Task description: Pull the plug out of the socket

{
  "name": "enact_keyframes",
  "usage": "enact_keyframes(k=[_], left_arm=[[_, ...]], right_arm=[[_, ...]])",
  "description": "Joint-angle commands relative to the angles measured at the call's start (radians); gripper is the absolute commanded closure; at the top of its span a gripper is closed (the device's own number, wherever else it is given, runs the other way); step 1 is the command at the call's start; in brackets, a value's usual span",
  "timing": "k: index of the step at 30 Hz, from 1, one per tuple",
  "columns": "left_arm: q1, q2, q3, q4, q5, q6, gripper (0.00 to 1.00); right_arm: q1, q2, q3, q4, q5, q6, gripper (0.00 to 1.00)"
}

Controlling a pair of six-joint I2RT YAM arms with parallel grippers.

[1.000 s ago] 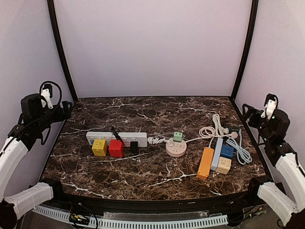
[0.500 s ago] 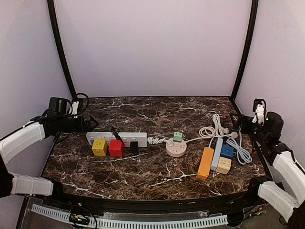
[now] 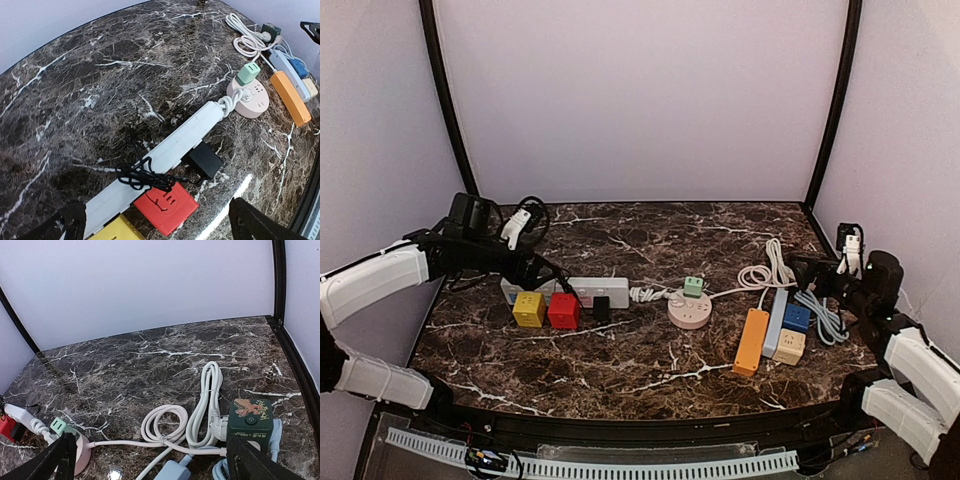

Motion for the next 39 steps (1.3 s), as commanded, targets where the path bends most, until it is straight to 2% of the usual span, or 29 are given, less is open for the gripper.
enact_keyframes(k=[1,13,21,25,32,39], left_arm=[[-0.043,0.070,0.055,-0.060,-0.001,0.196,0.00],[-0.141,0.361,0.239,-0.086,-0.028,0.320,0.00],[-0.166,0.439,0.282,-0.050,-0.038,0.343,0.00],[-0.176,0.463,0.284,-0.035,-0.045,0.354,0.07],[-0.181,0.484,0.288,-0.026,-0.071,0.347,0.28],[-0.197,0.509,0.292,-0.015,-0.127,0.329,0.42]], right_arm=[[0.009,-0.032,-0.022,0.075,-0.026,0.006,0.01],[0.017,-0.015,-0.041,0.120,-0.030,0.017,0.01],[0.020,0.052,-0.037,0.157,-0.034,0.016,0.01],[0.022,0.086,-0.031,0.166,-0.035,0.015,0.01],[0.027,0.075,-0.032,0.162,-0.033,0.016,0.01],[0.031,0.060,-0.031,0.149,-0.030,0.018,0.01]])
